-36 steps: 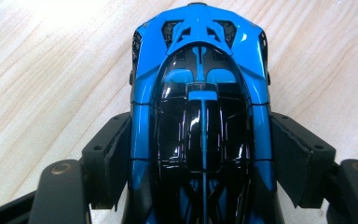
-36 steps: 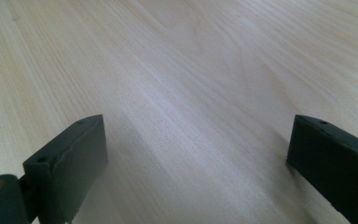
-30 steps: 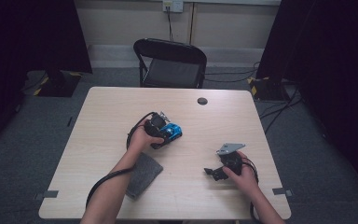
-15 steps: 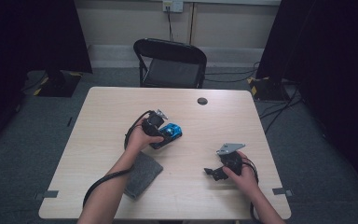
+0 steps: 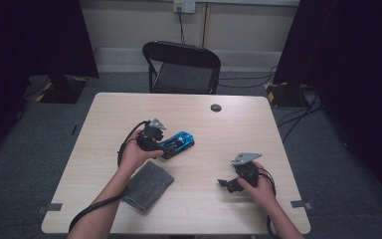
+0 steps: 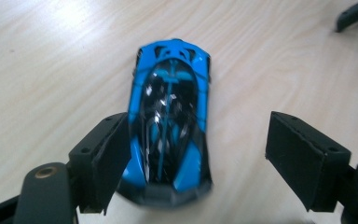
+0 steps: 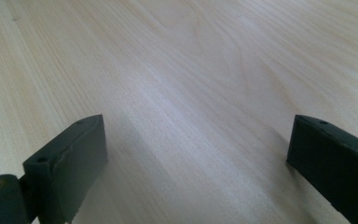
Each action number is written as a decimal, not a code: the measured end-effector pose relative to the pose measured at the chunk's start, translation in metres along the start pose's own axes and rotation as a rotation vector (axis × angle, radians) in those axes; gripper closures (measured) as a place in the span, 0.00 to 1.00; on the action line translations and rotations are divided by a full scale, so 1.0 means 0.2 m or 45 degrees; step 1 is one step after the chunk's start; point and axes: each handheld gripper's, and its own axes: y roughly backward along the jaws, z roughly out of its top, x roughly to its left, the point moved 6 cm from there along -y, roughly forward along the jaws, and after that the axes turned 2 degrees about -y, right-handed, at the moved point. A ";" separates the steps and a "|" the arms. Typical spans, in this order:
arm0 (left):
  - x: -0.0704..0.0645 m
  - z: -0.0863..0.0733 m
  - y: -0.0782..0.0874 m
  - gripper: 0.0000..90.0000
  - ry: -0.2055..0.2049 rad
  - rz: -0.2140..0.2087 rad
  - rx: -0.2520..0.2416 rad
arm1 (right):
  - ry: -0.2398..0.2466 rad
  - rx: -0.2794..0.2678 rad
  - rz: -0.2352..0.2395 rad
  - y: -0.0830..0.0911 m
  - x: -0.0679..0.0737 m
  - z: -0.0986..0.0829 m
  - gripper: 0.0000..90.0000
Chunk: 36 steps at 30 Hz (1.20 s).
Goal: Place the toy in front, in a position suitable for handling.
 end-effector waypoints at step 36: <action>-0.21 -0.57 0.19 0.41 0.007 0.064 0.040 | 0.000 0.000 0.000 0.00 0.00 0.00 0.05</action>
